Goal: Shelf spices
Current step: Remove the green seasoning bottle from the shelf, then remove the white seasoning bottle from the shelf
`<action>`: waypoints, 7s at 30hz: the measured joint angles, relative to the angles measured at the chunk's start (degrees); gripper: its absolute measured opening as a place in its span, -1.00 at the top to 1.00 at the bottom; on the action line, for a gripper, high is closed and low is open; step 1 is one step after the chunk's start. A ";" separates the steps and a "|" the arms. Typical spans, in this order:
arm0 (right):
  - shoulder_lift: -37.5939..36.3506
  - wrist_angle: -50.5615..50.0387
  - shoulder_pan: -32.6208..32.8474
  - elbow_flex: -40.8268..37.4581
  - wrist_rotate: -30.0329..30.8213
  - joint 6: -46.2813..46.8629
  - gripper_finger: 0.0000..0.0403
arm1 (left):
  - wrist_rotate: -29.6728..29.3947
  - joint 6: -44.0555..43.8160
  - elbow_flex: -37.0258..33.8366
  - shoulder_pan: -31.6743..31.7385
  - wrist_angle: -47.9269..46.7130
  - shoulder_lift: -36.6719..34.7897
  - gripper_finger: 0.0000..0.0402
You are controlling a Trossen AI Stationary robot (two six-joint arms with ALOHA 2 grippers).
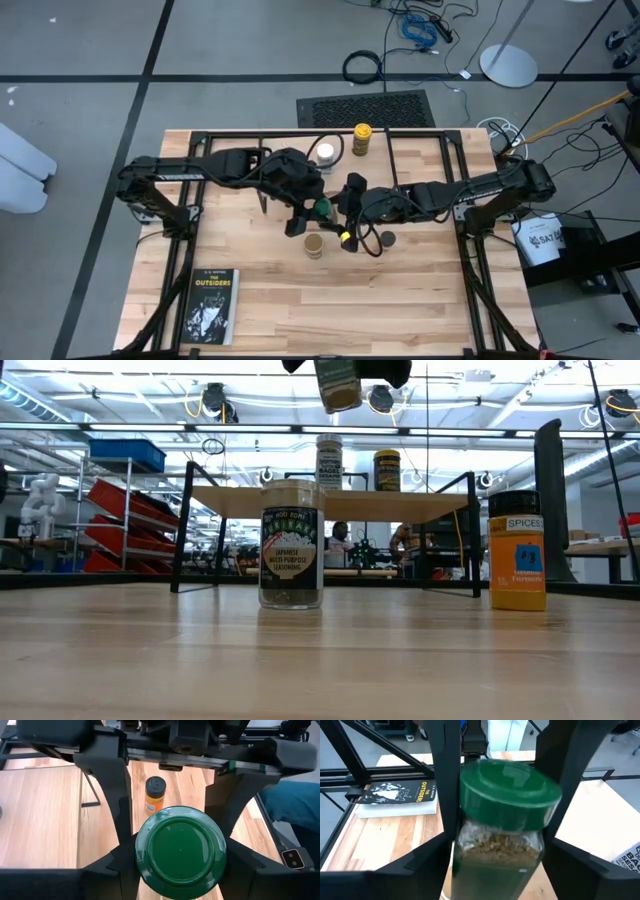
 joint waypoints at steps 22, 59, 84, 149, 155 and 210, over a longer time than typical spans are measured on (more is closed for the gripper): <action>0.09 -0.69 0.02 -0.09 -0.01 -0.61 0.05 | 0.11 -0.58 0.00 -0.04 1.02 -0.13 -0.36; -27.60 -43.75 14.07 -1.88 0.44 23.63 0.05 | -12.39 0.09 0.04 -6.80 3.88 -13.28 -0.89; -33.92 -18.46 35.45 -39.40 25.00 45.96 0.04 | -13.46 0.09 0.02 -9.68 4.04 -13.26 -0.89; -8.90 -19.74 42.14 -43.98 38.38 70.18 -0.09 | -13.44 1.93 0.02 -9.68 4.04 -13.22 -0.89; -8.92 -19.74 42.12 -43.95 38.49 70.23 -0.13 | -13.44 1.91 0.02 -9.68 4.11 -13.22 -0.89; -17.88 -32.81 40.65 -25.86 49.57 51.47 -0.14 | 0.39 11.67 -0.04 22.48 3.24 5.93 -0.89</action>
